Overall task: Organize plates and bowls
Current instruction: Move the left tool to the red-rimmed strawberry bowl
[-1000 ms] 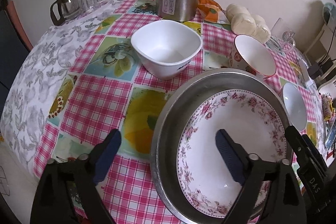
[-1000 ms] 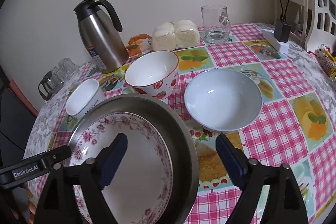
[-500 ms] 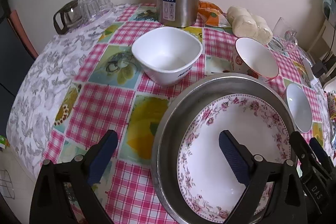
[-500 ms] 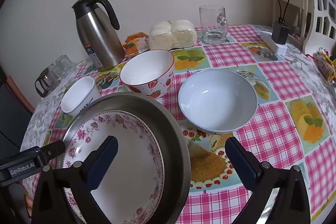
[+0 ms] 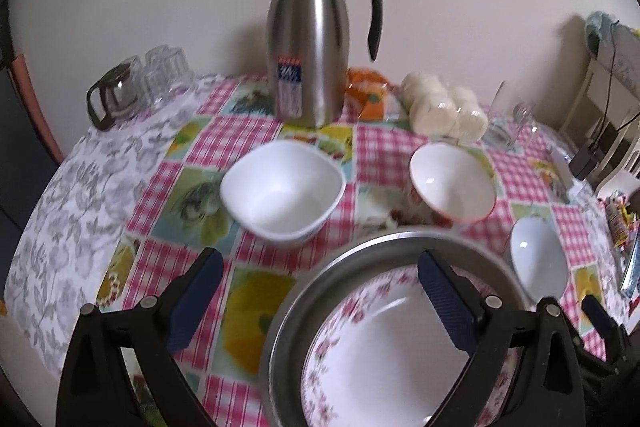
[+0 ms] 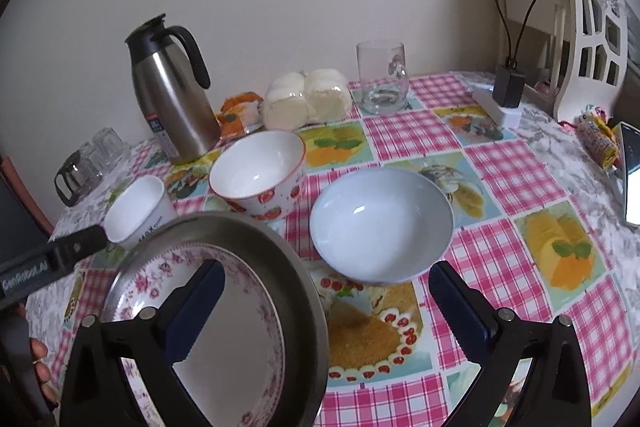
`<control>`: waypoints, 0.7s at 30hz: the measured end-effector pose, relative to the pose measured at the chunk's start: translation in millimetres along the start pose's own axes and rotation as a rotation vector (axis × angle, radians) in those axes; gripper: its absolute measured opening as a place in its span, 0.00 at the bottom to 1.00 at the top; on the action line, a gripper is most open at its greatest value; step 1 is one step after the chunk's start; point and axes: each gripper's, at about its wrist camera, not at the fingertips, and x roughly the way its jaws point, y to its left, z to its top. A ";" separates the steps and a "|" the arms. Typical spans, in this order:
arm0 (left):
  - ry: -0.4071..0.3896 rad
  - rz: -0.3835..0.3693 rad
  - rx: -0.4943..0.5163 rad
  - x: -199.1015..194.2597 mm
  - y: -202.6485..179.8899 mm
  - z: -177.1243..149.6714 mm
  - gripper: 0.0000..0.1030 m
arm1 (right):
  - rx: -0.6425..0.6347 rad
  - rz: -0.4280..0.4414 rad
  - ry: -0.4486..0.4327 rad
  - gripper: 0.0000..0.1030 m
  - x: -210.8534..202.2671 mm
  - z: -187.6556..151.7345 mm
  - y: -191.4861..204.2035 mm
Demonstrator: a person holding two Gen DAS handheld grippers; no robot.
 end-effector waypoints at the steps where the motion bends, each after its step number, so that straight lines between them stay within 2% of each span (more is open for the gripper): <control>1: -0.016 -0.002 0.001 0.2 -1.0 3.5 0.95 | -0.003 -0.004 0.000 1.00 0.0 1.2 1.1; 5: -0.034 -0.025 -0.001 4.2 -3.5 16.5 0.95 | 0.001 -0.012 0.017 1.00 4.3 6.8 3.4; 8: -0.041 -0.078 -0.012 7.0 -4.7 27.4 0.95 | 0.030 0.012 0.029 1.00 7.0 12.1 0.1; 11: -0.055 -0.116 -0.016 6.5 -7.1 34.4 0.95 | 0.038 0.000 0.038 1.00 9.4 21.7 -3.3; 13: -0.063 -0.170 -0.016 4.5 -10.4 40.3 0.95 | 0.049 -0.002 0.042 1.00 10.4 28.8 -5.9; 18: -0.146 -0.267 -0.005 -8.4 -16.3 57.4 0.95 | 0.047 0.008 0.010 1.00 2.1 56.7 -9.0; 21: -0.182 -0.287 0.001 -12.1 -19.7 64.3 0.95 | 0.049 0.016 -0.024 1.00 -5.6 77.4 -12.7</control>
